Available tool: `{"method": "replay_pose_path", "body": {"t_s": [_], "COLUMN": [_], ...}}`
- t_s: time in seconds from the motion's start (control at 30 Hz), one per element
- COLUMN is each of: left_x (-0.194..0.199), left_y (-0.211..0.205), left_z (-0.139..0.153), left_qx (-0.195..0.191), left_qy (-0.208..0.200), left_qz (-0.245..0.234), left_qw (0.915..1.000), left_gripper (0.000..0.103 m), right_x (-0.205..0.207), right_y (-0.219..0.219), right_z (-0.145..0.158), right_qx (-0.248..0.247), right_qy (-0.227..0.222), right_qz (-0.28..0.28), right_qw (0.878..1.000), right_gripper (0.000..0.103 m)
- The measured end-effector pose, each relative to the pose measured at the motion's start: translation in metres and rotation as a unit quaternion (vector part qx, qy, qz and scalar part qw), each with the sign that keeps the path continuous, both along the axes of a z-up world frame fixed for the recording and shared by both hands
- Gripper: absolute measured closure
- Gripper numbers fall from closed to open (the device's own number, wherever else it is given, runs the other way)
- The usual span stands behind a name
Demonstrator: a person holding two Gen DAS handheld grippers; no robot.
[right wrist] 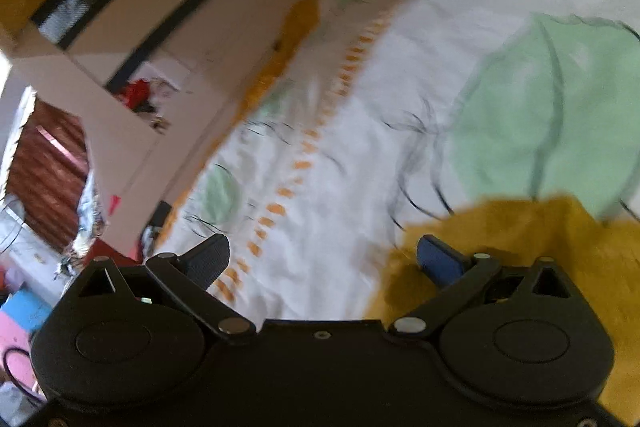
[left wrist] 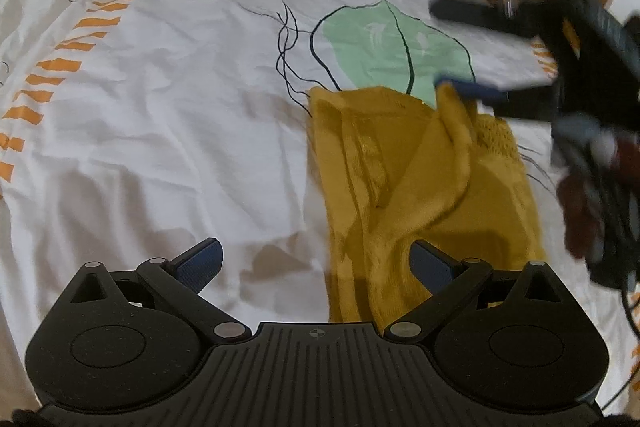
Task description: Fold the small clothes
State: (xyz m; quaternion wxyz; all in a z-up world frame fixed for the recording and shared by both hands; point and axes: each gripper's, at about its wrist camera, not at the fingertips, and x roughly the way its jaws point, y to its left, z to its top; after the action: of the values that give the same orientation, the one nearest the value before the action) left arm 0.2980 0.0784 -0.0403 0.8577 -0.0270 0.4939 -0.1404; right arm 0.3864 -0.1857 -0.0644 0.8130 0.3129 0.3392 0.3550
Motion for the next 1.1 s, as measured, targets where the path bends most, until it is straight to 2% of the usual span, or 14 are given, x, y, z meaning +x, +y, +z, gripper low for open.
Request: {"method": "replay_pose_path", "body": {"t_s": [0.17,0.3,0.4,0.57,0.67,0.7,0.73,0.77,0.8,1.1], "left_x": [-0.002,-0.003,-0.003,-0.005,-0.006,-0.006,-0.006,-0.006,-0.006,-0.005], "left_y": [-0.001,-0.003,-0.002,-0.001,-0.002,-0.002,-0.003,-0.003,-0.003,-0.004], "left_z": [-0.001,-0.001,-0.001,0.000,0.000,0.000,0.000,0.001,0.001,-0.001], "left_qx": [0.002,0.003,0.002,-0.001,0.001,0.001,0.002,0.002,0.002,0.004], "left_qy": [0.001,0.000,0.000,-0.002,-0.003,-0.003,-0.004,-0.004,-0.005,-0.001], "left_qz": [-0.006,-0.010,-0.010,-0.010,-0.012,-0.013,-0.013,-0.014,-0.014,-0.016], "left_qw": [1.0000,0.9999,1.0000,0.9999,0.9999,0.9999,0.9999,0.9999,0.9999,0.9999], "left_gripper": [0.002,0.002,0.002,0.002,0.002,0.002,0.002,0.002,0.002,0.002], "right_x": [-0.016,-0.030,-0.044,-0.067,-0.069,-0.068,-0.066,-0.065,-0.060,0.009], "right_y": [-0.008,-0.022,-0.030,-0.038,-0.037,-0.035,-0.033,-0.030,-0.027,0.027], "right_z": [0.009,0.009,0.009,-0.004,-0.017,-0.021,-0.024,-0.025,-0.024,0.000], "right_qx": [0.000,-0.046,-0.085,-0.103,-0.112,-0.120,-0.131,-0.142,-0.148,-0.097], "right_qy": [-0.020,-0.016,-0.006,0.022,0.044,0.054,0.062,0.065,0.065,0.044], "right_qz": [-0.006,-0.039,-0.059,-0.082,-0.068,-0.062,-0.061,-0.064,-0.063,-0.015], "right_qw": [1.000,0.998,0.995,0.991,0.990,0.989,0.988,0.986,0.985,0.994], "right_gripper": [0.002,0.002,0.002,0.002,0.006,0.017,0.039,0.053,0.091,0.090]}}
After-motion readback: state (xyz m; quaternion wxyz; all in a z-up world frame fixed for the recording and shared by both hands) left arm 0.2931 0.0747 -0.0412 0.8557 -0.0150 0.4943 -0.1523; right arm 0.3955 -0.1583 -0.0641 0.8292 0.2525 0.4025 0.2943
